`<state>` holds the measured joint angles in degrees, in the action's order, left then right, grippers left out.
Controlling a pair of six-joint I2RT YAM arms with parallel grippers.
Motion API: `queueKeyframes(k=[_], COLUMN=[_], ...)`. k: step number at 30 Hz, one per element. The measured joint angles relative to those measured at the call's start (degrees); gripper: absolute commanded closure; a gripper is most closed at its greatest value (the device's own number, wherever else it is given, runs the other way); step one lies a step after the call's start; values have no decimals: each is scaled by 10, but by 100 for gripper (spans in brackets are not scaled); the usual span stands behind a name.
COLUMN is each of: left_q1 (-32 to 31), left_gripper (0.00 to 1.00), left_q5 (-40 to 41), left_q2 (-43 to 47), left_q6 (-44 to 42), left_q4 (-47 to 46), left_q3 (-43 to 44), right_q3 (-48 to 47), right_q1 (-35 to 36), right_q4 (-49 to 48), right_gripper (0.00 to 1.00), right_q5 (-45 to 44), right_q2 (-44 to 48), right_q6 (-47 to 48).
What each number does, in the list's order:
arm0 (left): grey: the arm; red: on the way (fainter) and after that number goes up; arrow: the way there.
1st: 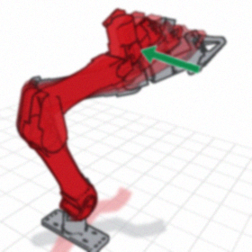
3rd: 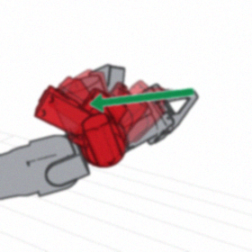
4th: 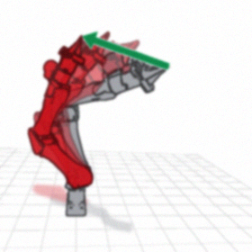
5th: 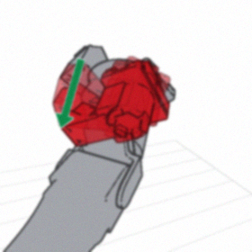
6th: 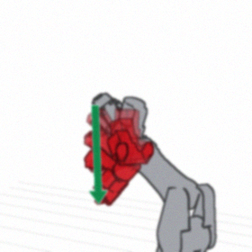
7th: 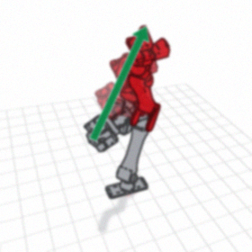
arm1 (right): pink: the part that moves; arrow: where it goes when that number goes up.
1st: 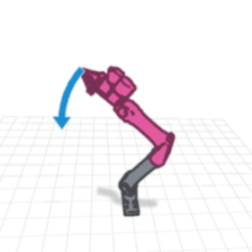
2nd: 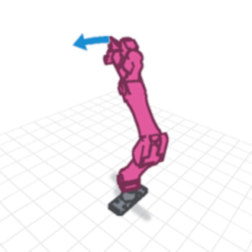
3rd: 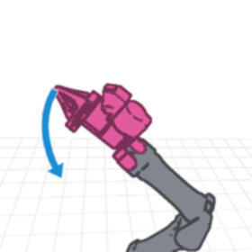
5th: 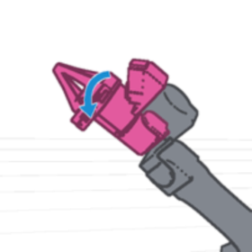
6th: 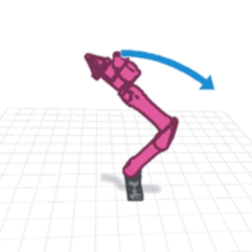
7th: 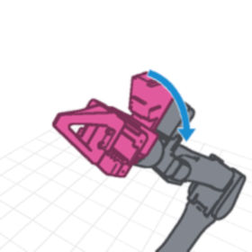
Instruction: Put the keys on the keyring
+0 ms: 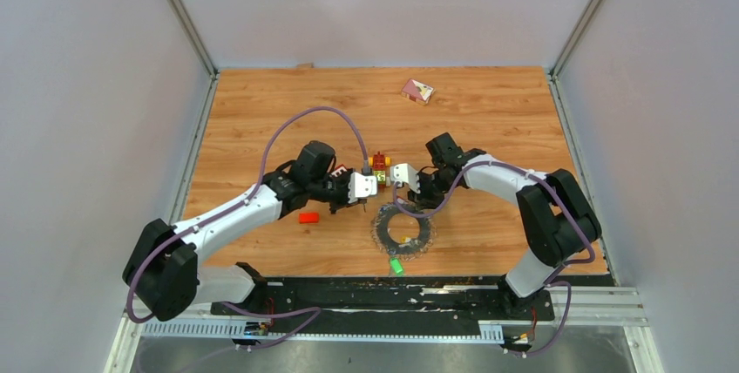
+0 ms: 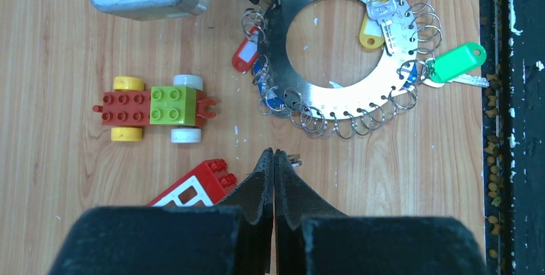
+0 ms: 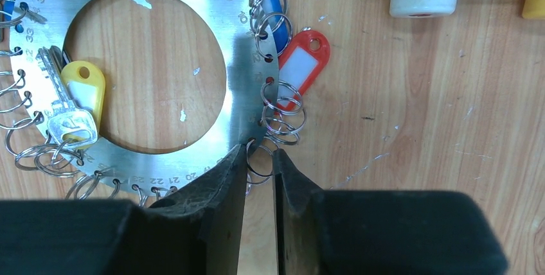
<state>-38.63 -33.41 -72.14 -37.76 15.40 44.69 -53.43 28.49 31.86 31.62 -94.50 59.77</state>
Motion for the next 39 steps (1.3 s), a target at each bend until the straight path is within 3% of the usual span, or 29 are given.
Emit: queueKeyframes(k=[2, 7, 12, 19, 30, 39], left_q1=[0, 0, 0, 0, 0, 0], left_gripper=[100, 100, 100, 100, 100, 100], left_q5=[-1, -1, 1, 3, 5, 3], left_q2=[1, 1, 1, 0, 0, 0], left_q6=[0, 1, 2, 2, 4, 4], left_q4=[0, 0, 0, 0, 0, 0], left_q3=[0, 0, 0, 0, 0, 0], right_q3=[0, -4, -10, -21, -33, -33], right_q1=[0, 0, 1, 1, -14, -23], right_q4=[0, 3, 2, 2, 15, 43], right_gripper=[79, 96, 97, 82, 68, 67], right_q5=[-1, -1, -5, -24, -26, -24], right_q2=[0, -2, -4, -2, 14, 14], right_q6=[2, 3, 1, -17, -21, 6])
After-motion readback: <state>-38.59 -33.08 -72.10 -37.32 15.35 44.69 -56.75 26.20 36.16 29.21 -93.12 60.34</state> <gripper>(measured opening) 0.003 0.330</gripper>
